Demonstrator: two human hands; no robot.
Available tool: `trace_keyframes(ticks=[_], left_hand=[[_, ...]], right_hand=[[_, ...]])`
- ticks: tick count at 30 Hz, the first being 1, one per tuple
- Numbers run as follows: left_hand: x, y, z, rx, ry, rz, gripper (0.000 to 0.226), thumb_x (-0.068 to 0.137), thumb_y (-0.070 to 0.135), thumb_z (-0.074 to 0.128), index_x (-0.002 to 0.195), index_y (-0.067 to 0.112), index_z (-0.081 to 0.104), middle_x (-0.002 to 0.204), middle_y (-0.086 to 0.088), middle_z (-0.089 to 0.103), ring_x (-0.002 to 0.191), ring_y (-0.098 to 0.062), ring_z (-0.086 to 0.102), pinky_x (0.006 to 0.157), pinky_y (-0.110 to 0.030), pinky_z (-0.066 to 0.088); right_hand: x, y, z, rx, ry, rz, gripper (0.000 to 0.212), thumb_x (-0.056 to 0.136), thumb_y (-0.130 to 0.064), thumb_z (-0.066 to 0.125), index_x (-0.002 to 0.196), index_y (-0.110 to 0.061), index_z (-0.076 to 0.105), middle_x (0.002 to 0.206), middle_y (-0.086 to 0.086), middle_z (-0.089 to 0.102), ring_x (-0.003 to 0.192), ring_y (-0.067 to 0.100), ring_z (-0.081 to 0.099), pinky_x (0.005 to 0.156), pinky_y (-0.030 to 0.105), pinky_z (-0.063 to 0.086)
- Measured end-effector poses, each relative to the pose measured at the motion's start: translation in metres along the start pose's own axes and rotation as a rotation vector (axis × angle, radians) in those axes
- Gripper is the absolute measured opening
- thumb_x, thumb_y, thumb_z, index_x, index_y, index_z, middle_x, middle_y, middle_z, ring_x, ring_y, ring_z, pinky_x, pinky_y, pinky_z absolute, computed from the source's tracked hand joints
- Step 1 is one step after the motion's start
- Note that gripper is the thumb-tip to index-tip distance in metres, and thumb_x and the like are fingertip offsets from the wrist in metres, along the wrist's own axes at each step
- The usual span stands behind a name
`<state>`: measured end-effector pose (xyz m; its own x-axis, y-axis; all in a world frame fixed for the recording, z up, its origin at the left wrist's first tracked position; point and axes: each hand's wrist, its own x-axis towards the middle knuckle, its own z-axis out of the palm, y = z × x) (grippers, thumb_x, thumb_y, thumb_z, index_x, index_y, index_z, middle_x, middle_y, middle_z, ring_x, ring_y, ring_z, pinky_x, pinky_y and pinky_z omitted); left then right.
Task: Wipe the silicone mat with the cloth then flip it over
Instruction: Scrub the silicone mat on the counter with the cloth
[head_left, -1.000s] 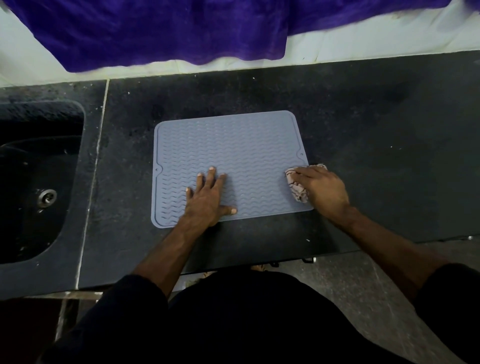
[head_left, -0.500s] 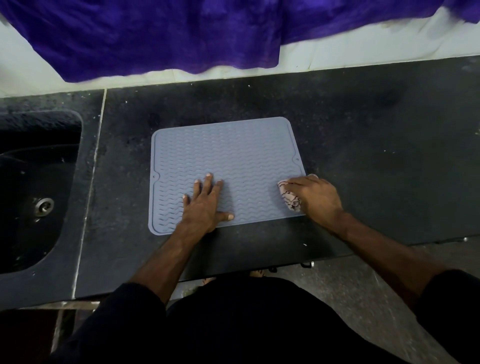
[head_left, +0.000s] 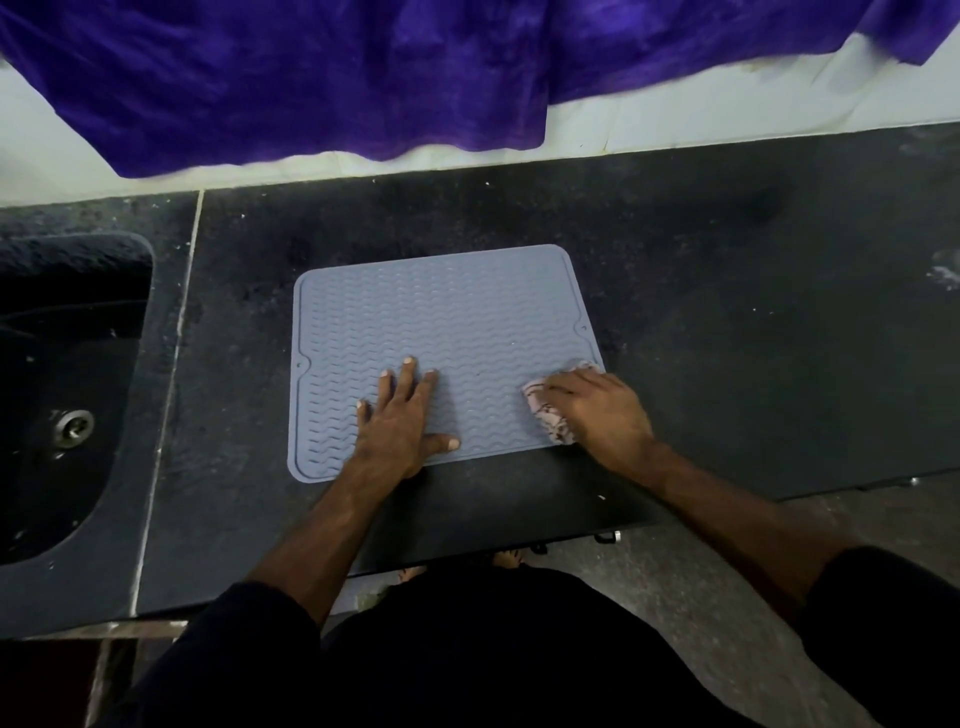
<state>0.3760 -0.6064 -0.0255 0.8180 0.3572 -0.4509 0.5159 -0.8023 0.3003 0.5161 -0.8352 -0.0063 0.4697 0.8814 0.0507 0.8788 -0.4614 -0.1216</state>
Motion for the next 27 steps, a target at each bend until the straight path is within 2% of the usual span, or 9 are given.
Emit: trace_keyframes(ticks=[5, 7, 10, 14, 19, 23, 27], left_hand=[[0.0, 0.002, -0.001, -0.001, -0.013, 0.0, 0.101, 0.084, 0.055, 0.063, 0.154, 0.03, -0.005, 0.159, 0.002, -0.023, 0.147, -0.028, -0.017, 0.117, -0.058, 0.0], [0.0, 0.001, -0.002, 0.005, -0.013, 0.0, 0.102, 0.083, 0.055, 0.063, 0.154, 0.03, -0.006, 0.159, 0.001, -0.023, 0.147, -0.028, -0.017, 0.116, -0.058, 0.0], [0.0, 0.002, -0.002, 0.024, -0.016, -0.003, 0.103, 0.082, 0.056, 0.063, 0.153, 0.03, -0.007, 0.159, 0.001, -0.023, 0.147, -0.028, -0.017, 0.116, -0.057, 0.001], [0.0, 0.001, -0.002, 0.015, -0.011, 0.002, 0.102, 0.083, 0.056, 0.063, 0.153, 0.03, -0.006, 0.159, 0.002, -0.023, 0.147, -0.027, -0.017, 0.117, -0.057, 0.001], [0.0, 0.001, -0.002, 0.008, -0.017, 0.004, 0.102, 0.083, 0.056, 0.063, 0.153, 0.03, -0.006, 0.159, 0.002, -0.023, 0.147, -0.027, -0.017, 0.117, -0.057, 0.001], [0.002, 0.002, -0.002, 0.014, -0.019, -0.007, 0.103, 0.082, 0.055, 0.064, 0.153, 0.03, -0.006, 0.159, 0.001, -0.022, 0.147, -0.027, -0.017, 0.117, -0.057, 0.0], [0.002, 0.002, -0.002, 0.022, -0.017, -0.015, 0.105, 0.08, 0.058, 0.065, 0.153, 0.031, -0.006, 0.159, 0.002, -0.022, 0.147, -0.027, -0.016, 0.116, -0.057, 0.001]], right_hand=[[0.01, -0.001, -0.007, 0.035, -0.003, 0.078, 0.053, 0.055, 0.001, 0.082, 0.105, -0.012, 0.072, 0.108, 0.008, 0.071, 0.097, 0.031, 0.067, 0.086, 0.04, 0.052], [0.018, -0.019, -0.005, 0.058, -0.006, -0.012, 0.055, 0.058, 0.002, 0.079, 0.11, -0.012, 0.07, 0.116, 0.007, 0.068, 0.106, 0.031, 0.064, 0.092, 0.043, 0.048], [0.021, -0.035, 0.002, 0.093, -0.081, -0.127, 0.047, 0.076, 0.0, 0.066, 0.122, -0.013, 0.065, 0.131, 0.008, 0.06, 0.123, 0.031, 0.053, 0.105, 0.044, 0.037], [0.002, -0.002, 0.004, 0.073, -0.016, -0.114, 0.041, 0.069, -0.005, 0.074, 0.108, -0.017, 0.072, 0.114, 0.005, 0.068, 0.104, 0.027, 0.064, 0.092, 0.039, 0.049], [-0.006, 0.016, -0.008, 0.028, -0.053, -0.094, 0.043, 0.057, -0.001, 0.083, 0.098, -0.012, 0.073, 0.102, 0.008, 0.071, 0.092, 0.032, 0.068, 0.079, 0.042, 0.055], [0.019, -0.007, -0.006, 0.069, 0.004, -0.091, 0.052, 0.058, -0.002, 0.082, 0.108, -0.015, 0.071, 0.113, 0.006, 0.069, 0.103, 0.03, 0.064, 0.09, 0.041, 0.049], [0.036, -0.039, 0.01, 0.059, -0.067, -0.226, 0.052, 0.065, -0.001, 0.077, 0.115, -0.012, 0.068, 0.122, 0.008, 0.065, 0.114, 0.031, 0.058, 0.098, 0.044, 0.044]])
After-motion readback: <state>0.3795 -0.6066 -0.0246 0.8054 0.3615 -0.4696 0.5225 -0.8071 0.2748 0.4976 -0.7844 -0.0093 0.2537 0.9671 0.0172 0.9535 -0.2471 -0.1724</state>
